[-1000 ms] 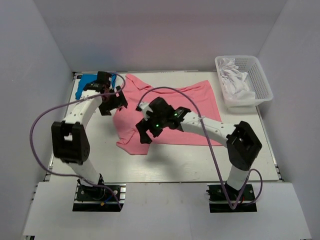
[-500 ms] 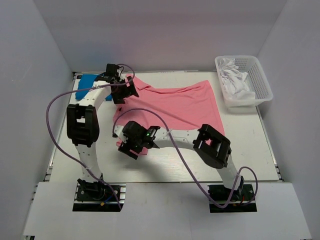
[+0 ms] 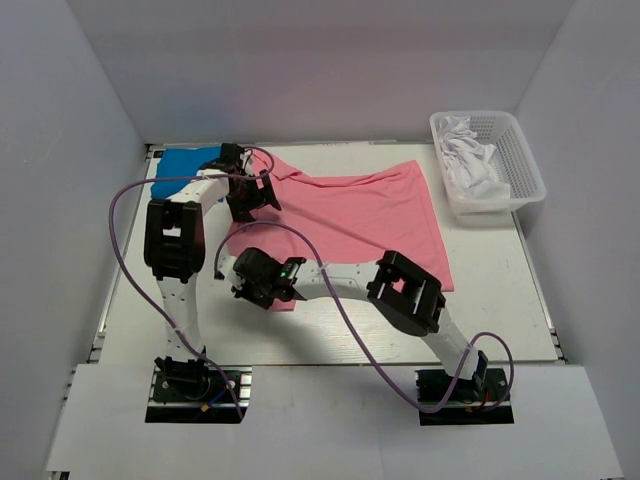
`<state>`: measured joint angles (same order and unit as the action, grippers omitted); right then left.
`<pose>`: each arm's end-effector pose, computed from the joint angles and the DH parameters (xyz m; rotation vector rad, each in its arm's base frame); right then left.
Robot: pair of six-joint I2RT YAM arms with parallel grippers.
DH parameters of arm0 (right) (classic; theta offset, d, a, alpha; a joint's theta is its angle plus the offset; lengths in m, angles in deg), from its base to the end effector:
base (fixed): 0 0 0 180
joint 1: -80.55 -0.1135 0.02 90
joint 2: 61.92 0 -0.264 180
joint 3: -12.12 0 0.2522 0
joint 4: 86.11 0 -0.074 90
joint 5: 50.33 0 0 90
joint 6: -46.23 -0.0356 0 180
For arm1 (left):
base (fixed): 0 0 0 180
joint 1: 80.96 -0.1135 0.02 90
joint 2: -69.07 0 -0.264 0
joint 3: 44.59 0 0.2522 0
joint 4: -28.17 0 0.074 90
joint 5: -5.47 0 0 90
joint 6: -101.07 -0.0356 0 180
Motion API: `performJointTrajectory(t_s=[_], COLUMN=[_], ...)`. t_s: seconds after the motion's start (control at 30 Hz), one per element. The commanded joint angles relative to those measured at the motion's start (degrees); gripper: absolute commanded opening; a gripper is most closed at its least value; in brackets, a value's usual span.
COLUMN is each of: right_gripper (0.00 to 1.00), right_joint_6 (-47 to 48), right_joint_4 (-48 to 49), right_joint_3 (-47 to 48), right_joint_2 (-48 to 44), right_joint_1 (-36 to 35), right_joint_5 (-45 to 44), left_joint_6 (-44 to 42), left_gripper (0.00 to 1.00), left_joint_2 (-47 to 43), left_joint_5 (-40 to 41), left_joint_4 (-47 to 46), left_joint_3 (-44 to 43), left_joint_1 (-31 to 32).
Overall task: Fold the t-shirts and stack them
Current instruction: Flatten out the tshirt
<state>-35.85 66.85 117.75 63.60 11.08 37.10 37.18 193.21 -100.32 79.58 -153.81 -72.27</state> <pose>0.1717 0.4540 0.1625 -1.5068 1.9156 0.4451 0.4486 -0.0784 0.1679 -0.3411 2.7597 -0.5420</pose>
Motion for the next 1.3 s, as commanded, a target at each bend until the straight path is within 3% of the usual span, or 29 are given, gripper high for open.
performJointTrajectory(t_s=[0.0,0.03,0.13,0.3,0.4,0.43,0.5,0.57,0.6,0.8,0.9,1.13,1.27], right_gripper=[0.12,0.07,0.03,0.03,0.16,0.20,0.44,0.69,0.89,0.90,0.90,0.90,0.90], right_joint_6=[-0.6,0.9,3.0,5.4,5.2,5.4,6.0,4.9,4.5,-6.2,-11.3,-21.7,-24.4], right_joint_4=[-4.9,-7.2,-11.7,-16.9,-20.7,-21.3,-22.3,-22.1,-21.4,-8.2,-3.7,-6.7,-9.0], right_joint_3=[-2.7,-3.5,-3.5,-4.7,-4.8,-4.8,-4.2,-3.5,-3.5,-8.6,-12.4,-13.9,-13.6], right_joint_2=[-0.8,-2.9,-4.7,-10.1,-12.1,-12.9,-13.7,-14.3,-14.9,-23.0,-27.7,-28.2,-27.3], right_joint_1=[-0.4,-1.0,-2.4,-5.1,-6.4,-6.6,-6.6,-6.6,-6.5,-3.6,2.7,21.5,29.1], right_joint_5=[1.9,4.8,5.0,10.2,13.0,12.8,14.0,15.0,15.9,10.7,8.9,10.7,9.1], left_joint_6=[-0.4,0.3,0.3,0.3,0.3,0.3,0.3,-0.3,-0.3,-0.8,-1.5,-3.2,0.5], left_gripper=[1.00,1.00,1.00,1.00,1.00,1.00,1.00,1.00,1.00,1.00,1.00,1.00,1.00], left_joint_2=[0.0,1.4,3.2,5.1,5.1,4.5,4.0,3.3,3.3,-2.5,-5.6,-14.1,-21.5], left_joint_5=[-0.5,-1.1,0.2,0.8,1.6,1.6,1.6,1.6,1.6,2.0,2.7,4.0,8.1], left_joint_4=[-1.6,-2.7,-2.7,-2.1,-2.7,-2.7,-2.7,-2.1,-2.1,3.4,5.3,8.9,13.6], left_joint_3=[2.8,2.8,2.8,0.9,0.9,0.9,0.9,0.9,0.9,-3.6,-4.7,-7.5,-0.4], left_joint_1=[-0.3,-0.3,-0.3,-0.3,-0.3,-0.3,-0.3,-0.3,0.2,0.2,0.2,0.2,0.2])
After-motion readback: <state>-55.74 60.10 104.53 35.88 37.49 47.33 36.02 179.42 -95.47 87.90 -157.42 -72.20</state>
